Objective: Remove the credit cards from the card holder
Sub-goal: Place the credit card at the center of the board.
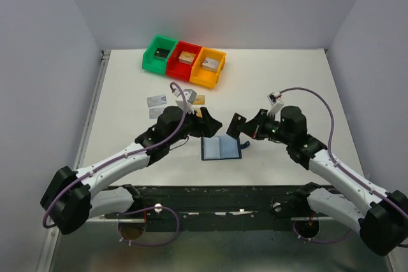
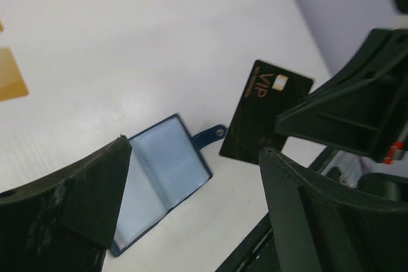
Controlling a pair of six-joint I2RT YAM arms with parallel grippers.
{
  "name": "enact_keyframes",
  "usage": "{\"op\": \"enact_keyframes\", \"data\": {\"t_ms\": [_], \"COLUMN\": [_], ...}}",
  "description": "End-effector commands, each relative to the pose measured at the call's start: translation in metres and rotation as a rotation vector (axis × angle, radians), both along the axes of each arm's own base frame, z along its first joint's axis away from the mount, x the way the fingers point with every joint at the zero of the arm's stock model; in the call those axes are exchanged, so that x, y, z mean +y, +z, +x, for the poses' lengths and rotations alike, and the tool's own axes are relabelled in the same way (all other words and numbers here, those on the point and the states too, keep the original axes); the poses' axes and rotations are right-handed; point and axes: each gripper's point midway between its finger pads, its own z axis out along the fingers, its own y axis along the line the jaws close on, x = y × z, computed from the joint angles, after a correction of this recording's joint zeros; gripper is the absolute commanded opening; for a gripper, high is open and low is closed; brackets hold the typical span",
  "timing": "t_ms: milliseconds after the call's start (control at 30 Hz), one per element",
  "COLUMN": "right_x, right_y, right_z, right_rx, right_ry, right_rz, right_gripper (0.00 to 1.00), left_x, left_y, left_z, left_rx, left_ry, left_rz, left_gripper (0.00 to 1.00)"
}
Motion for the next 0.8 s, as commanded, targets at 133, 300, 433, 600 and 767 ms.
{"op": "enact_keyframes", "data": {"t_ms": [133,300,433,600,767], "right_x": [0.016,0.021,0.028,0.03,0.031], "right_y": [0.075,0.101,0.111,0.114,0.117], "right_z": [-0.003,-0.012,-0.016,-0.017,-0.018], "right_rx": [-0.229,-0.29,-0.305,-0.301,-0.306], "right_ry": [0.025,0.073,0.132,0.145,0.155], "right_rz": [0.351,0.492,0.531,0.543,0.549], "right_gripper": [0.0,0.0,0.0,0.0,0.0], "left_x": [-0.001,-0.003,-0.002,-0.007,-0.011], "left_y": [0.083,0.105,0.116,0.127,0.126], "left_z": [-0.029,-0.047,-0.056,-0.065,-0.066], "left_rx": [-0.254,-0.32,-0.353,-0.375,-0.362], "left_ry": [-0.105,-0.216,-0.269,-0.339,-0.363], "left_rz": [-0.46,-0.572,-0.636,-0.657,-0.662], "left_gripper": [0.92,0.9,0.88,0.85,0.82]}}
